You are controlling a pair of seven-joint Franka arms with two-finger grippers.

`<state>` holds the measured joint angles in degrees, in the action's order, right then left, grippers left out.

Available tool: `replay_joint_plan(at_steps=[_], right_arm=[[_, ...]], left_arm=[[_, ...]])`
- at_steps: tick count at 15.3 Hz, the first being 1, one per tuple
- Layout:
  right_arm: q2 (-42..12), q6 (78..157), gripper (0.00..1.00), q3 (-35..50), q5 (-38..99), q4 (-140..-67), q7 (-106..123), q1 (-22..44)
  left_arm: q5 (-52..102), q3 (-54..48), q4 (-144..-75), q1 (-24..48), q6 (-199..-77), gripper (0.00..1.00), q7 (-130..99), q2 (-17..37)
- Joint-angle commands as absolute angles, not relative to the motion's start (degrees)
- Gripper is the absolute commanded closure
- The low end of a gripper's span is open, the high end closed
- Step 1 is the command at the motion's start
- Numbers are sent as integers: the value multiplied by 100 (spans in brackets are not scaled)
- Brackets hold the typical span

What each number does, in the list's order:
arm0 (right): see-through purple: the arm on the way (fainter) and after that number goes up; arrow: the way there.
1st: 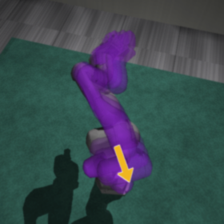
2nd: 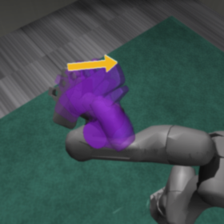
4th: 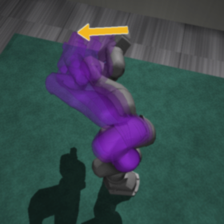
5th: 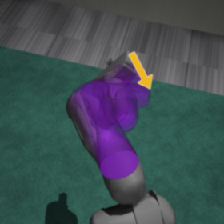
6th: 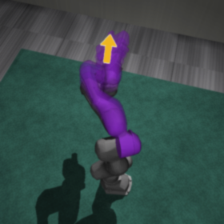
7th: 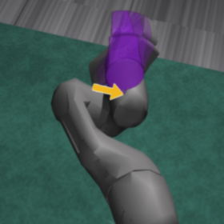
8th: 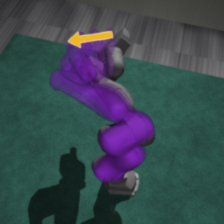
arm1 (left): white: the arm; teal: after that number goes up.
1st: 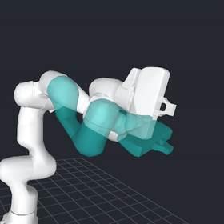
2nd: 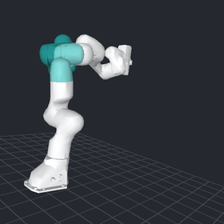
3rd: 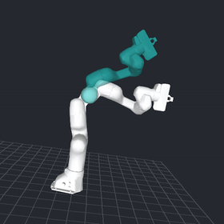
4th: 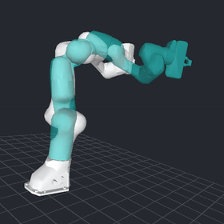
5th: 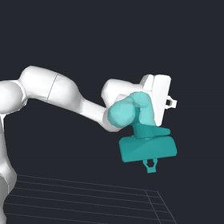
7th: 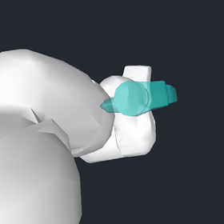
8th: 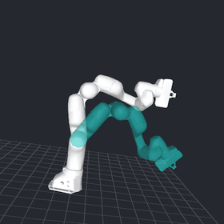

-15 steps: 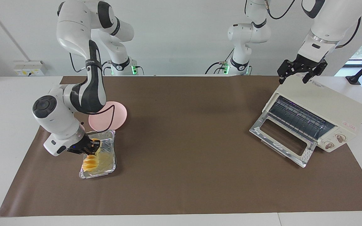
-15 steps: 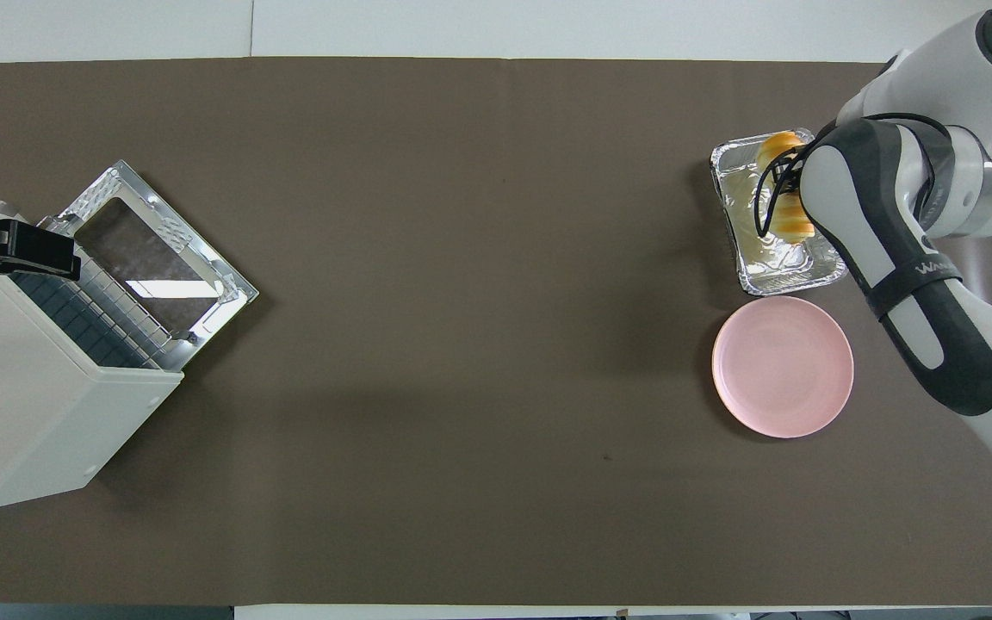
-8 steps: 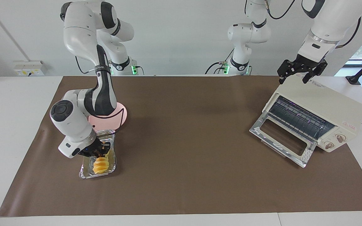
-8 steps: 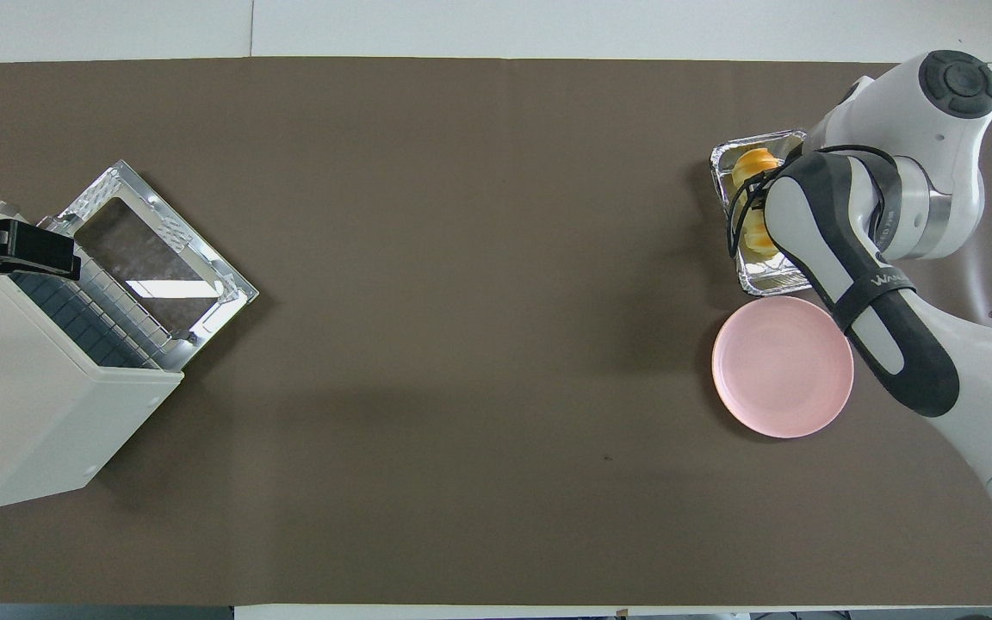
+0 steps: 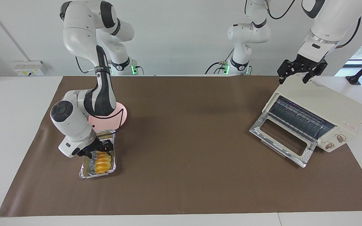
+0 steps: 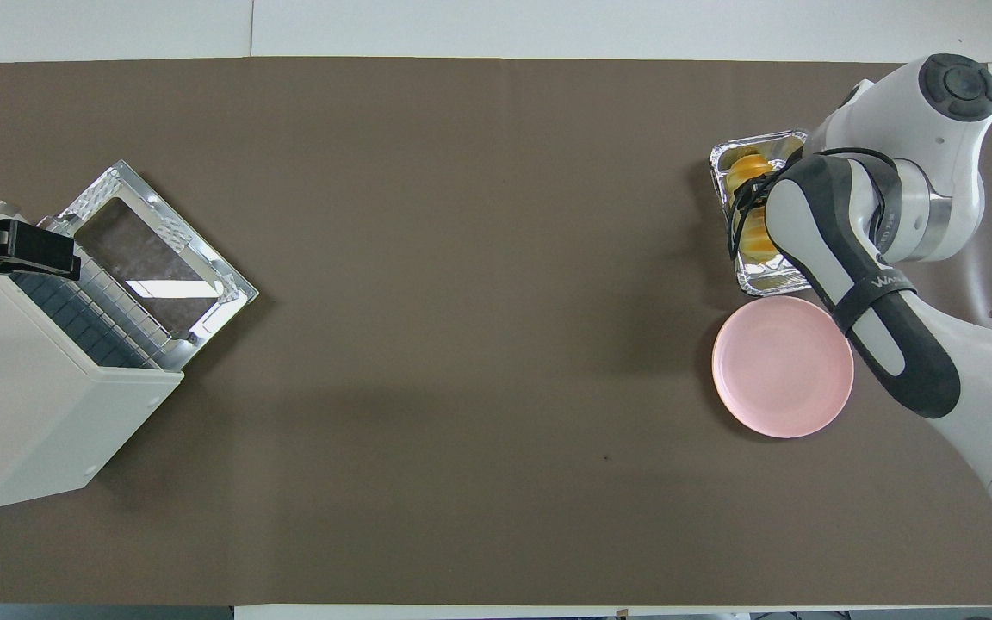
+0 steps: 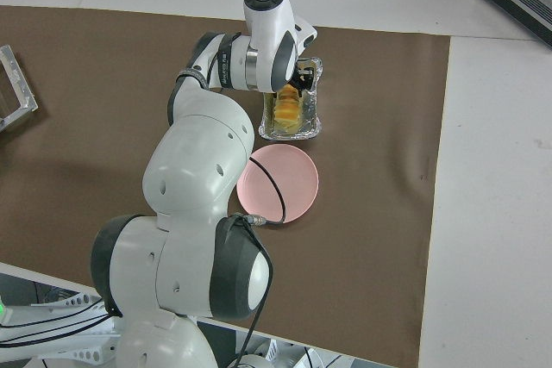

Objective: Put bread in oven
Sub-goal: 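Lift the bread with the right gripper and lower it into the foil tray, then open the right gripper and draw it back from the tray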

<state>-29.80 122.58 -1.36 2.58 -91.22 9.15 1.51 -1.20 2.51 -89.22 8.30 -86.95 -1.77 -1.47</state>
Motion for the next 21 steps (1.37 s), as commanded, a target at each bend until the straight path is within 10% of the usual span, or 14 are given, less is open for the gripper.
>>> replay_joint_plan(at_steps=[1, 11, 21], right_arm=[[-2612, 12130, 0, -97, 273, -9237, 862, 79], [-1451, 10750, 0, -167, 220, -9272, 642, -88], [-1959, 12646, 0, -158, 246, -10089, 1537, -650]], left_arm=[[-62, 255, -9141, 826, -8684, 0, -229, -343], [-62, 255, -9141, 826, -8684, 0, -229, -343], [-62, 264, -9141, 826, -8684, 0, -229, -343]])
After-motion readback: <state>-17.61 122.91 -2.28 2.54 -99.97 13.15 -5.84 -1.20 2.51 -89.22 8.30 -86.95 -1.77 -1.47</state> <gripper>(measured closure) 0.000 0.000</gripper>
